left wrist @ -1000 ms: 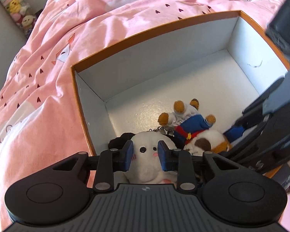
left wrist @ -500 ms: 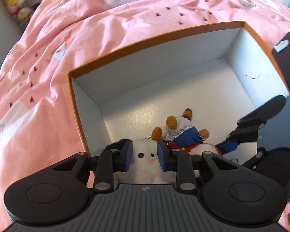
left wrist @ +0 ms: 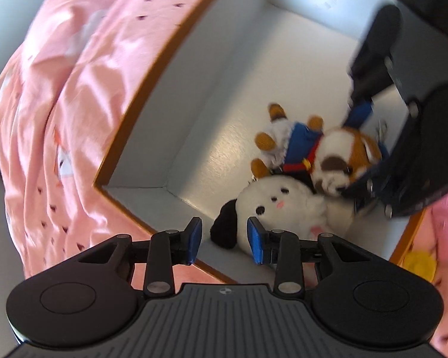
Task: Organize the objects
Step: 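Open left gripper releasing white dog while right gripper releases brown dog in box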
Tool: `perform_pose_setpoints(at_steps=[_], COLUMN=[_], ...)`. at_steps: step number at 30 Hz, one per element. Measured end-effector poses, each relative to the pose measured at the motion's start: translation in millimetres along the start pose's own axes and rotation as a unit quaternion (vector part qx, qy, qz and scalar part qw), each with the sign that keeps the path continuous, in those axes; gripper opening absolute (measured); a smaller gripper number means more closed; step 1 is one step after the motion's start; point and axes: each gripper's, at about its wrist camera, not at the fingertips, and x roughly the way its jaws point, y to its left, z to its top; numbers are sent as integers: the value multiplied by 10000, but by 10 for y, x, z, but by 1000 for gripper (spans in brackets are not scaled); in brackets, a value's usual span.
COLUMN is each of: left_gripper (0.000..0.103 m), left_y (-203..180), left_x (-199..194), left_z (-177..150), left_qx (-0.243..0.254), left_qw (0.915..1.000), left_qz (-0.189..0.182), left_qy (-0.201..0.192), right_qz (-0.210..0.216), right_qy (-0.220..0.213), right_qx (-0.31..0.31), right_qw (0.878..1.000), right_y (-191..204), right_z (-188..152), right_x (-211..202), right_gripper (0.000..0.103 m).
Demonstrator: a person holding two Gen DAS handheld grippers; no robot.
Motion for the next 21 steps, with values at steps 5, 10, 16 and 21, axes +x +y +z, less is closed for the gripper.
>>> perform_pose_setpoints(at_steps=[5, 10, 16, 21], left_gripper=[40, 27, 7, 3], left_y=[-122, -255, -425, -378], left_x=[152, 297, 368, 178], left_z=[135, 168, 91, 26], left_qx=[864, 1424, 1574, 923], left_qw=[9948, 9860, 9830, 9937], left_qz=[127, 272, 388, 116], left_qy=[525, 824, 860, 626], right_qz=[5, 91, 136, 248], right_qy=[-11, -32, -151, -124], right_qx=[-95, -15, -3, 170], right_qw=[10000, 10000, 9998, 9995], right_y=[-28, -121, -211, -329], right_z=[18, 1, -33, -69], right_x=[-52, -117, -293, -358], right_gripper=[56, 58, 60, 52])
